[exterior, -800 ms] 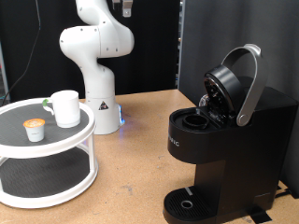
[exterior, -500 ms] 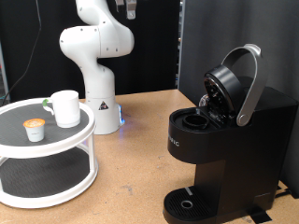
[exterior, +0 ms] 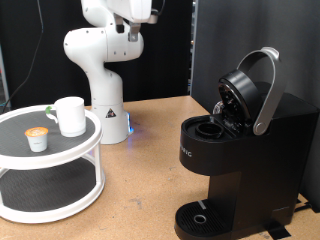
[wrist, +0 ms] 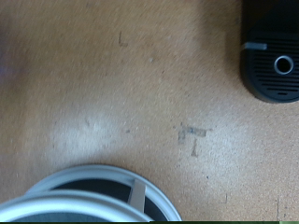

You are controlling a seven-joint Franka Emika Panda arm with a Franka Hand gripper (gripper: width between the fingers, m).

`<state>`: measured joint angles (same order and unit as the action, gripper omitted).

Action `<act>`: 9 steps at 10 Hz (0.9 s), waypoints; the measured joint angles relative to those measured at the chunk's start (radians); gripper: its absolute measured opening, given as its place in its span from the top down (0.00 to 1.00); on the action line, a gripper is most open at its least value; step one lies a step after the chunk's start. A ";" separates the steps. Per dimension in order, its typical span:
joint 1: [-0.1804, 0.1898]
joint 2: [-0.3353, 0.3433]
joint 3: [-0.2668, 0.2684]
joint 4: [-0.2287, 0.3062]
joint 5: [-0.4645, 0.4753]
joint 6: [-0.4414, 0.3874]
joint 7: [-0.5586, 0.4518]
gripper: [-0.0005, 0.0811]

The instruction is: Make a cup of coffee with the keurig machine

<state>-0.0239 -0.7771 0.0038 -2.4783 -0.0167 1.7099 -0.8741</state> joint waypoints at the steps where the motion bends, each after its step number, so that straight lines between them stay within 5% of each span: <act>1: -0.001 0.007 -0.012 0.001 -0.025 -0.001 -0.054 0.01; 6: -0.007 0.034 -0.057 0.020 -0.056 -0.001 -0.166 0.01; 9: -0.017 0.046 -0.132 0.022 -0.129 -0.016 -0.337 0.01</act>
<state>-0.0408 -0.7311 -0.1284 -2.4562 -0.1460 1.6936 -1.2112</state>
